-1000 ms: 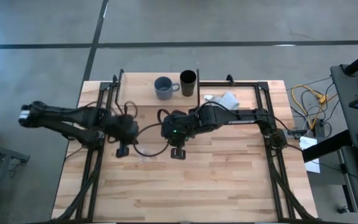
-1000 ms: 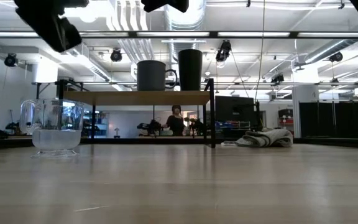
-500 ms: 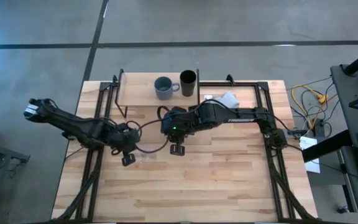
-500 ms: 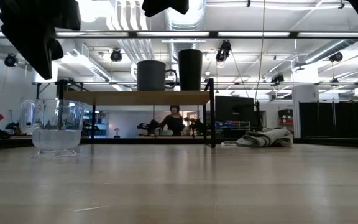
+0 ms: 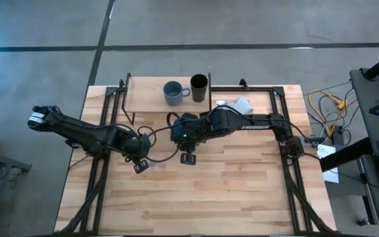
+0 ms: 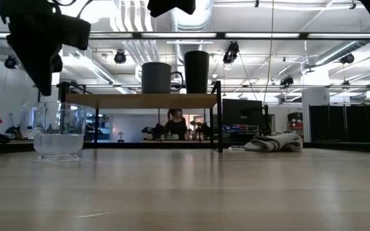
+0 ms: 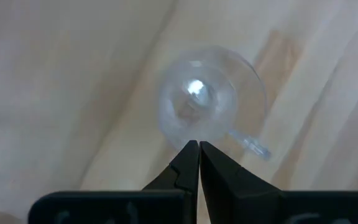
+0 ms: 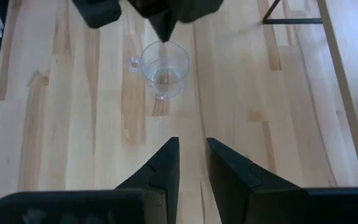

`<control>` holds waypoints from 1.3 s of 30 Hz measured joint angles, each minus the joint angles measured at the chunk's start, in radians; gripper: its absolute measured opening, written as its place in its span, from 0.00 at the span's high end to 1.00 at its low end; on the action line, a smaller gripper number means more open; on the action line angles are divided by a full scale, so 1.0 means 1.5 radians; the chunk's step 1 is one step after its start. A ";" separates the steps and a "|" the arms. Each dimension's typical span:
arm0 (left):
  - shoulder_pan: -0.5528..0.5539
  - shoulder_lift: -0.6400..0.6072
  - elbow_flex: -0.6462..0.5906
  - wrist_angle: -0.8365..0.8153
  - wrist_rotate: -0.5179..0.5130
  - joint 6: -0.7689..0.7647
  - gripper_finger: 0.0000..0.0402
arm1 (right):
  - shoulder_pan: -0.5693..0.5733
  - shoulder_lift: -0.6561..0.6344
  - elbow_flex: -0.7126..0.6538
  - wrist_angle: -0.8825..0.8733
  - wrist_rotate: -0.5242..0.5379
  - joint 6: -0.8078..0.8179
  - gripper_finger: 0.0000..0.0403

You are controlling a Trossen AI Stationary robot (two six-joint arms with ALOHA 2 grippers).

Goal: Stack small to large cups/mugs on shelf
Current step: Put the transparent mug on the shelf

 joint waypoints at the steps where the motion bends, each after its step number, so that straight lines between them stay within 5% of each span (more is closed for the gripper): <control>1: 0.000 0.007 0.000 0.001 0.012 0.000 1.00 | 0.000 0.000 0.000 0.000 0.000 0.000 0.82; 18: 0.012 0.030 0.036 0.003 0.024 -0.004 1.00 | 0.000 0.000 0.000 -0.003 0.000 -0.001 0.82; 28: 0.012 0.010 0.075 0.010 -0.010 0.108 1.00 | 0.000 0.000 0.000 -0.003 0.000 -0.006 0.82; 39: 0.014 0.019 0.055 0.018 -0.024 0.045 1.00 | 0.000 0.000 0.000 -0.003 0.000 -0.006 0.82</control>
